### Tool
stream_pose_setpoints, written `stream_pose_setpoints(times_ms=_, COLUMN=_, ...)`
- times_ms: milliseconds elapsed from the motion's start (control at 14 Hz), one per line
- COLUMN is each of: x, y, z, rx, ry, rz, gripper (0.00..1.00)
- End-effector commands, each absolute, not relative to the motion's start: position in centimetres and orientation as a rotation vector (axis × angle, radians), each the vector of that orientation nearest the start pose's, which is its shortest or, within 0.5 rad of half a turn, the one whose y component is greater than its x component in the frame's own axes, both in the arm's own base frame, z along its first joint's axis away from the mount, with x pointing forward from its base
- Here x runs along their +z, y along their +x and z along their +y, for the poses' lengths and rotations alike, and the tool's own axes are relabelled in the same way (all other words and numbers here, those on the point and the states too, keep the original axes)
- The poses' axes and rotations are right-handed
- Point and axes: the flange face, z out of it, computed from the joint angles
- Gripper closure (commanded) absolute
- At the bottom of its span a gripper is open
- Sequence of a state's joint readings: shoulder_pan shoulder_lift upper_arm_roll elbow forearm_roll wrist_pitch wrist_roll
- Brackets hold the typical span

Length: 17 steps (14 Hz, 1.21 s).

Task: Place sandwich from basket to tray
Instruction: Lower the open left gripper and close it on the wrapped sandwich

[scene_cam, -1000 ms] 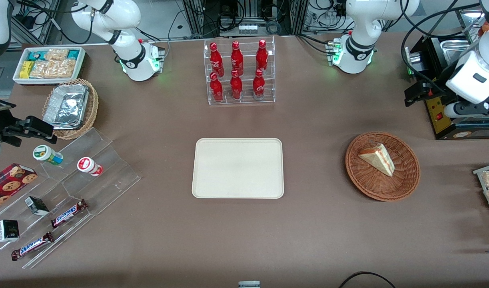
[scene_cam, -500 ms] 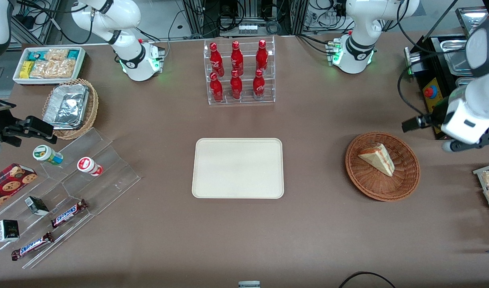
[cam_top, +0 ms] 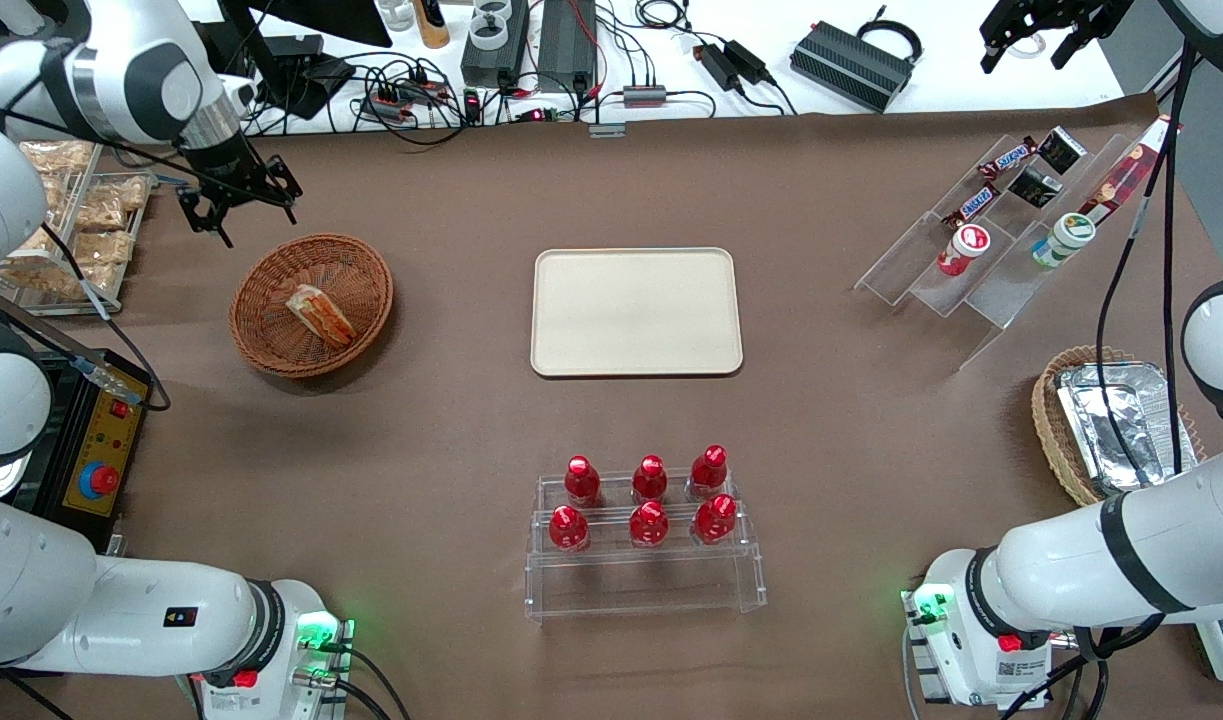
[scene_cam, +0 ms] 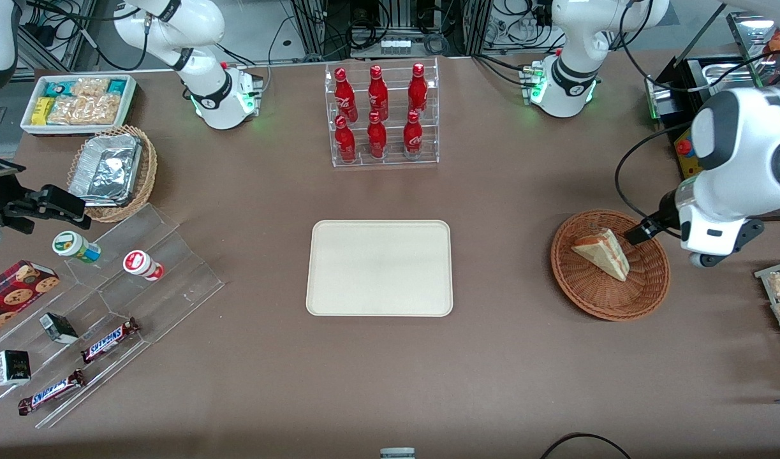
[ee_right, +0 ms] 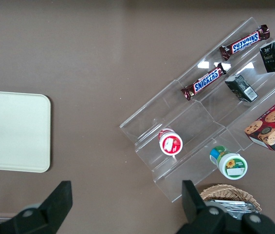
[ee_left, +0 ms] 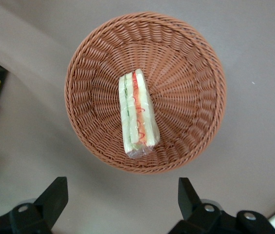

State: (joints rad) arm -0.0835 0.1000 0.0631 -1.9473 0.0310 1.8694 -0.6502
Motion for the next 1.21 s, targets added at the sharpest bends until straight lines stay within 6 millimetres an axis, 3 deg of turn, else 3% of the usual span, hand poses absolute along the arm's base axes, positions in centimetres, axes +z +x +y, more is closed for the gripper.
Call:
stream_pose_setpoints(times_ms=0, x=38.0, y=54.2, z=0.6, rx=0.174, ry=-2.859, rz=-1.044, gripper=0.0)
stream_pose_setpoints(times_ms=214, x=32.9, y=53.4, z=1.3, rx=0.072, ry=-2.816, rz=-1.227, gripper=0.0)
stream_pose_setpoints(times_ms=357, x=29.9, y=53.5, z=1.2, rx=0.106, ry=-2.763, rz=-1.303, gripper=0.0)
stream_pose_setpoints(times_ms=643, x=26.7, y=52.8, z=1.3, rx=0.099, ry=-2.764, rz=-1.338, gripper=0.0)
stream_pose_setpoints(times_ms=1000, x=25.9, y=53.4, z=1.2, rx=0.071, ry=-2.779, rz=-1.422, gripper=0.0)
stream_pose_setpoints(times_ms=1143, x=24.5, y=53.4, z=0.8, rx=0.087, ry=-2.779, rz=-1.442, gripper=0.01)
